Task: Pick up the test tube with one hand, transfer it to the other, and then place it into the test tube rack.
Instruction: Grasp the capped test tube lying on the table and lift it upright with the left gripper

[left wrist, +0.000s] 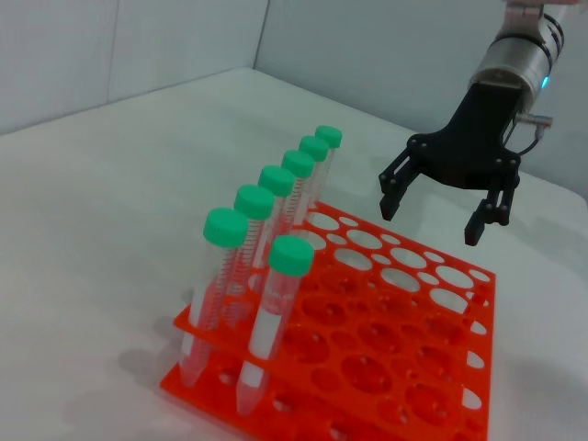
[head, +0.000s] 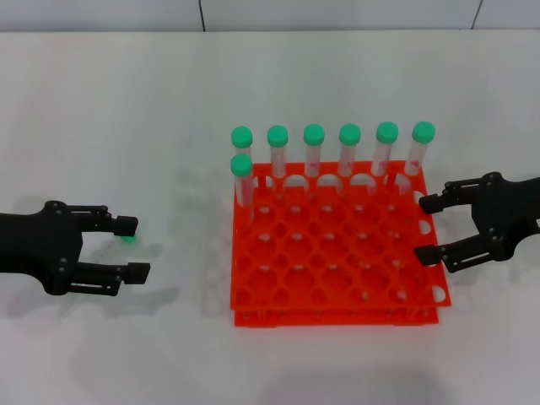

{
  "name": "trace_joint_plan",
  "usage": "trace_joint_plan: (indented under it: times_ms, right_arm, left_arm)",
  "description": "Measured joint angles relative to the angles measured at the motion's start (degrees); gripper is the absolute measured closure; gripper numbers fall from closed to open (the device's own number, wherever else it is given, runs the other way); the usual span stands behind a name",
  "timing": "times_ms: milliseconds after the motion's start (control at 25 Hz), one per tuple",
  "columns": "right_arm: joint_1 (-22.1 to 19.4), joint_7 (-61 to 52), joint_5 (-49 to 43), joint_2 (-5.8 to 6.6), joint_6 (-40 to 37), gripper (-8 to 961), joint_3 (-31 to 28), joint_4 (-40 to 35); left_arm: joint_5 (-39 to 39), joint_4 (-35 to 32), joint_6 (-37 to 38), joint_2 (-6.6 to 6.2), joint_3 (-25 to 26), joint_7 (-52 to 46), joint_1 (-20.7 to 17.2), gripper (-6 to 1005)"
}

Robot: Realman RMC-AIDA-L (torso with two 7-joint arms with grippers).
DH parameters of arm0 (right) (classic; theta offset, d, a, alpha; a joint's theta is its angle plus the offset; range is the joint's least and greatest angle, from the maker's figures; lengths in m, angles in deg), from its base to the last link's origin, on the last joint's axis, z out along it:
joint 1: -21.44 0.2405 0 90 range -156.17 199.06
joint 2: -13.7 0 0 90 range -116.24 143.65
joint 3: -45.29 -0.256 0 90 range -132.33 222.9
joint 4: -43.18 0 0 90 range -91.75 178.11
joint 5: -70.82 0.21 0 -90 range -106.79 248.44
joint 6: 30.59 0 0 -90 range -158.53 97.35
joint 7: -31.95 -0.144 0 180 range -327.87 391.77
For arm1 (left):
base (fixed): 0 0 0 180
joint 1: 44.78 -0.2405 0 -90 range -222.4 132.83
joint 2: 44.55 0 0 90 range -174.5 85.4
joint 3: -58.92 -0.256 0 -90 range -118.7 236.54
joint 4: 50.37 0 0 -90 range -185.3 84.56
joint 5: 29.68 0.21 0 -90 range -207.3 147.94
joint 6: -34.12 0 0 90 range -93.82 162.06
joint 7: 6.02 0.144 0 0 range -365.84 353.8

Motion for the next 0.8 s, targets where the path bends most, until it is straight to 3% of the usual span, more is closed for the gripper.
trace_joint_plan:
  times_ms: [800]
  right_arm:
    - [-0.1, 0.7, 0.1, 0.00, 0.0, 124, 0.0, 0.0]
  left_arm:
    - [0.0, -0.9, 0.6, -0.15, 0.0, -2.9, 0.1, 238]
